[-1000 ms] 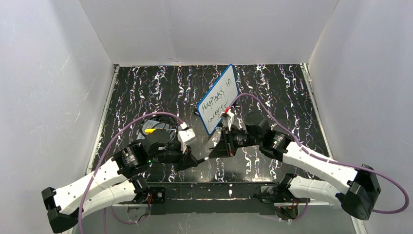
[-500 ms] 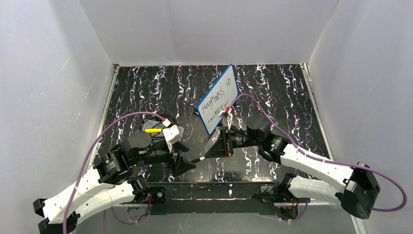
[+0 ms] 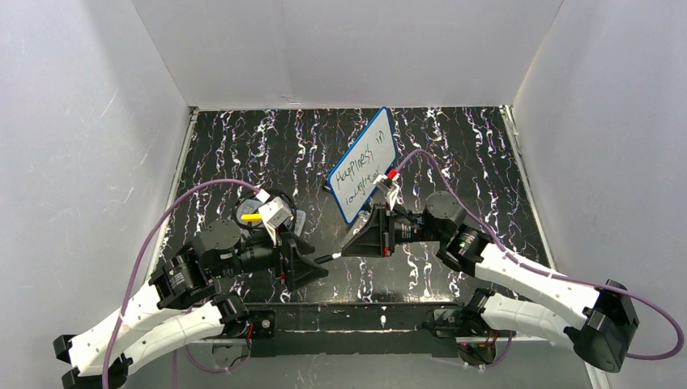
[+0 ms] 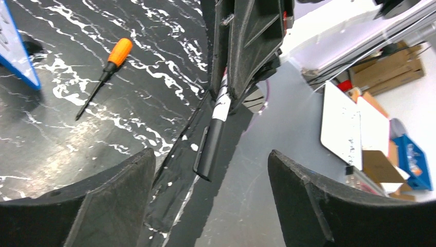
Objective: Write a sentence on the whiteboard
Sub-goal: Close the whiteboard marker at the center of the board.
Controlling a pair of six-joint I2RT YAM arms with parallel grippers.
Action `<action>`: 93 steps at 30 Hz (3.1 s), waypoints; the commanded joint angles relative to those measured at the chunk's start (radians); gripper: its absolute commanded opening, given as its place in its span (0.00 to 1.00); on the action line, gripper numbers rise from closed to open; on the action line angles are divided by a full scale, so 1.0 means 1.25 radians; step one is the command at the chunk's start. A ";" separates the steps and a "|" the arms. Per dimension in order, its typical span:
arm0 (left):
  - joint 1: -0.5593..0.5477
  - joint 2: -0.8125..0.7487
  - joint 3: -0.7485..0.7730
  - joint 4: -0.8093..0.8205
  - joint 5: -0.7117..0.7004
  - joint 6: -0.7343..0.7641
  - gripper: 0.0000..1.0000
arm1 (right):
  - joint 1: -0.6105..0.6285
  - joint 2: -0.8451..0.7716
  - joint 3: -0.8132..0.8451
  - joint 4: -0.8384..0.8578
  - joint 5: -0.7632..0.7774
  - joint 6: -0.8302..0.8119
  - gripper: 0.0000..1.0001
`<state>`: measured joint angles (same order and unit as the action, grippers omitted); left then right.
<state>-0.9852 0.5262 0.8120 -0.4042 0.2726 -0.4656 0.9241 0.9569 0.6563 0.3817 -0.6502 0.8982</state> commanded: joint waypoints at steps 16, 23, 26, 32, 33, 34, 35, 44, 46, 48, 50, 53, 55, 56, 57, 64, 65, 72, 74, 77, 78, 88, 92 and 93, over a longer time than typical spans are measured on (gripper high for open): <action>0.000 -0.021 -0.028 0.088 0.062 -0.098 0.46 | 0.002 -0.057 0.011 0.048 0.000 0.016 0.01; 0.000 -0.011 -0.030 0.108 0.097 -0.093 0.37 | 0.002 -0.050 0.018 0.030 -0.006 0.005 0.01; 0.000 -0.002 -0.027 0.109 0.109 -0.089 0.22 | 0.002 -0.049 0.019 0.028 -0.006 0.003 0.01; 0.000 0.013 -0.029 0.125 0.125 -0.090 0.00 | 0.002 -0.041 0.029 -0.001 -0.005 -0.020 0.01; 0.000 0.014 -0.031 0.133 0.127 -0.090 0.00 | 0.002 -0.039 0.032 -0.011 -0.004 -0.025 0.01; 0.000 0.015 -0.033 0.141 0.130 -0.091 0.00 | 0.002 -0.036 0.034 -0.018 -0.006 -0.030 0.01; 0.000 0.017 -0.036 0.147 0.131 -0.092 0.00 | 0.003 -0.034 0.036 -0.021 -0.007 -0.034 0.01; 0.000 0.060 -0.035 0.151 0.149 -0.068 0.00 | 0.007 -0.015 0.027 -0.013 -0.009 -0.037 0.01; 0.000 0.066 -0.034 0.151 0.145 -0.062 0.00 | 0.011 -0.010 0.027 -0.020 -0.010 -0.038 0.01; 0.000 0.071 -0.034 0.154 0.145 -0.060 0.00 | 0.015 -0.007 0.026 -0.027 -0.010 -0.041 0.01; 0.000 0.076 -0.034 0.158 0.142 -0.058 0.00 | 0.019 -0.002 0.028 -0.048 -0.008 -0.048 0.01; 0.000 0.077 -0.034 0.161 0.132 -0.055 0.00 | 0.027 0.008 0.033 -0.071 -0.008 -0.060 0.01; 0.000 0.077 -0.033 0.161 0.126 -0.054 0.00 | 0.034 0.018 0.036 -0.083 -0.010 -0.065 0.01; 0.000 0.077 -0.032 0.161 0.123 -0.053 0.00 | 0.038 0.023 0.037 -0.087 -0.012 -0.068 0.01; 0.000 0.077 -0.032 0.163 0.121 -0.053 0.00 | 0.041 0.026 0.038 -0.091 -0.013 -0.070 0.01; -0.001 0.078 -0.029 0.168 0.123 -0.049 0.00 | 0.064 0.043 0.041 -0.105 -0.007 -0.080 0.01; -0.001 0.077 -0.027 0.168 0.122 -0.048 0.00 | 0.067 0.046 0.042 -0.107 -0.006 -0.082 0.01; 0.000 0.076 -0.023 0.167 0.114 -0.045 0.00 | 0.092 0.064 0.054 -0.138 0.002 -0.100 0.01; 0.000 0.073 -0.021 0.164 0.107 -0.042 0.00 | 0.099 0.068 0.056 -0.141 0.004 -0.102 0.01; 0.001 0.070 -0.018 0.162 0.100 -0.038 0.00 | 0.107 0.074 0.058 -0.145 0.004 -0.104 0.01; 0.001 0.070 -0.017 0.162 0.099 -0.037 0.00 | 0.109 0.077 0.058 -0.147 0.004 -0.103 0.01; 0.002 0.076 -0.014 0.177 0.089 -0.030 0.00 | 0.143 0.097 0.075 -0.170 0.006 -0.114 0.01; 0.001 0.080 -0.013 0.191 0.082 -0.026 0.00 | 0.159 0.109 0.074 -0.182 0.011 -0.120 0.01; 0.001 0.081 -0.013 0.194 0.080 -0.024 0.00 | 0.162 0.111 0.073 -0.183 0.013 -0.120 0.01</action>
<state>-0.9936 0.6037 0.7601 -0.5289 0.4664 -0.4942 1.0504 1.0473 0.7238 0.1722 -0.6567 0.7574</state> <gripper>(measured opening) 0.128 0.195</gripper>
